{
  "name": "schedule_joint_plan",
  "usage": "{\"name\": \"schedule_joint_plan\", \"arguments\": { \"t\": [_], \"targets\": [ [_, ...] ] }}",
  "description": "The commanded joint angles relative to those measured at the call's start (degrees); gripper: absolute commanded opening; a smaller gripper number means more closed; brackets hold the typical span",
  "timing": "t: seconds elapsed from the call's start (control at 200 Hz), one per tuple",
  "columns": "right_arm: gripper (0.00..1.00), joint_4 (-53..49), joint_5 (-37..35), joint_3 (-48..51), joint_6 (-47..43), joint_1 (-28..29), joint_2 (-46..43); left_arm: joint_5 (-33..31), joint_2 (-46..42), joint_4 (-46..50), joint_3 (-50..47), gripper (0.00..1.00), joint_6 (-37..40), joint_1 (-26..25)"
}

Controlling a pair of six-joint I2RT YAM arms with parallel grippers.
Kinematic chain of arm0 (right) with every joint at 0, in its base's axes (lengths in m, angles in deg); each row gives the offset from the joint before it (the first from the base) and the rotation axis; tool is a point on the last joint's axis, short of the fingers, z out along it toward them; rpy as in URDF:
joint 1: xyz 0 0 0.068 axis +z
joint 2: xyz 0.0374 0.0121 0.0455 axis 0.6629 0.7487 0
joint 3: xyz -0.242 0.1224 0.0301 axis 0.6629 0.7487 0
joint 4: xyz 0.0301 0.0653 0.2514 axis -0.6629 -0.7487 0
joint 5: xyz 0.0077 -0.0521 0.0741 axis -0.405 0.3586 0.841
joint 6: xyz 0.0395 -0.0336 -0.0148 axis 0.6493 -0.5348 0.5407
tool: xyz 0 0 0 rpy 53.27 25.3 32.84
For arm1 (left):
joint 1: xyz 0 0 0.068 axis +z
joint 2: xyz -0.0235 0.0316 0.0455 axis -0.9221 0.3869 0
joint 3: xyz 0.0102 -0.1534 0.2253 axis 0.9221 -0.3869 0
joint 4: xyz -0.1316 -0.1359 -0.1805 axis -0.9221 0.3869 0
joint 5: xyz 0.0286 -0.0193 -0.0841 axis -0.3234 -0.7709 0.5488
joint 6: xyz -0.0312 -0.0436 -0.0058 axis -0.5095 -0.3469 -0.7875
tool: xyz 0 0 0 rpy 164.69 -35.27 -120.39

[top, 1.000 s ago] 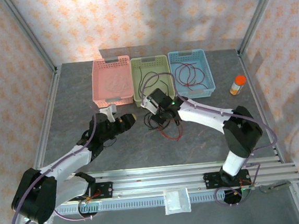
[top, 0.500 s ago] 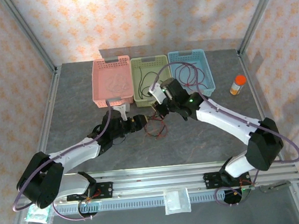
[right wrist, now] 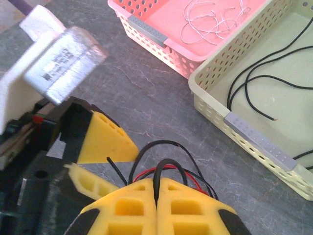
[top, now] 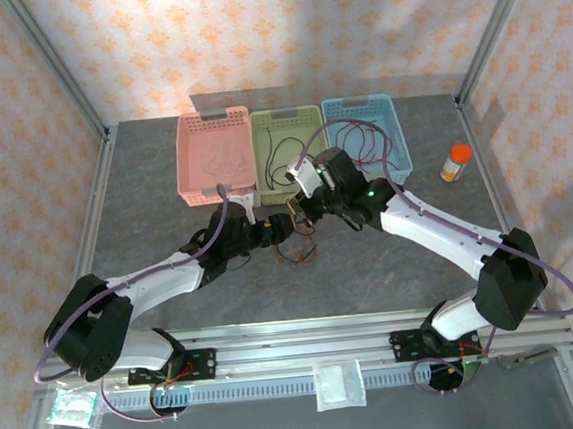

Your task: Untangle the cables

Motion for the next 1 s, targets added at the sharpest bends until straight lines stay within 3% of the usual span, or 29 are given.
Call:
{"name": "schedule_joint_plan", "arguments": {
  "t": [0.0,0.511,0.996],
  "targets": [
    [0.0,2.7,1.8,0.2,1.6,-0.1,-1.4,-3.3,1.9,2.1,3.2,0.84,1.9,-1.5],
    [0.0,2.6,2.2,0.5,3.1,-0.9,-5.9,-11.4,8.9,9.4,5.0,0.77,-0.6,-2.6],
    [0.0,-9.3,0.8,-5.6,0.3,-1.2,-14.0,-14.0,12.3,7.7,1.7,0.73,-3.6,-2.5]
  ]
}}
